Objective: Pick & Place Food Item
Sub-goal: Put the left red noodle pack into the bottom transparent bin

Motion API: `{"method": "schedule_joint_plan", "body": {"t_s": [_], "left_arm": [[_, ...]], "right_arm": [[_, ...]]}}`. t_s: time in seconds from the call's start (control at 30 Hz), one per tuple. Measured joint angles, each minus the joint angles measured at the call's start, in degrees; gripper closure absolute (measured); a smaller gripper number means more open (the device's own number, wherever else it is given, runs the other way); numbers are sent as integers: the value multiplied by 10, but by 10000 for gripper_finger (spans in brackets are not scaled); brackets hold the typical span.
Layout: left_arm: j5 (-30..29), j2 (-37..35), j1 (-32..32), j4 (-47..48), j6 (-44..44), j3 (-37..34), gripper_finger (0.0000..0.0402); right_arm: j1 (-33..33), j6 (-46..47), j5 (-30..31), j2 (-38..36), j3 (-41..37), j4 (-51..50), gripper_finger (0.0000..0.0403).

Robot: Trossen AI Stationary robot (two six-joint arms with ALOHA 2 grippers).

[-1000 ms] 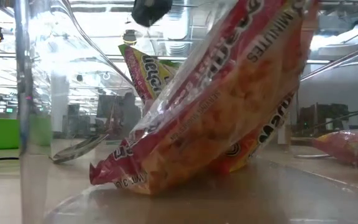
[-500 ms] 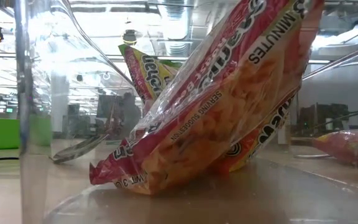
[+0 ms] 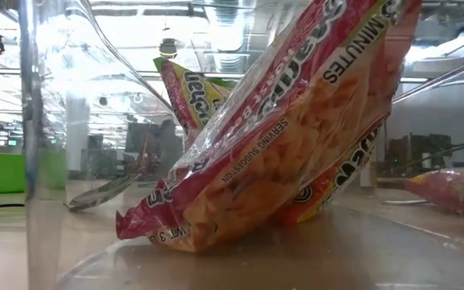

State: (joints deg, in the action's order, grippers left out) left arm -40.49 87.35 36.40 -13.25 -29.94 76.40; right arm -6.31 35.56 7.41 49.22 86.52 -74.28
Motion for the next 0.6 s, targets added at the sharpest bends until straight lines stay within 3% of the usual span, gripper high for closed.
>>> {"method": "schedule_joint_plan", "body": {"t_s": [0.13,0.33,0.6], "left_arm": [[-47,-60,7,-28,145,0,302],[-104,-137,9,1,286,0,302],[-239,-199,-5,124,315,0,302]], "right_arm": [[-25,-24,-13,18,0,13,287],[-94,-143,-119,64,0,122,287],[-185,-379,-136,209,-1,203,287]]}}
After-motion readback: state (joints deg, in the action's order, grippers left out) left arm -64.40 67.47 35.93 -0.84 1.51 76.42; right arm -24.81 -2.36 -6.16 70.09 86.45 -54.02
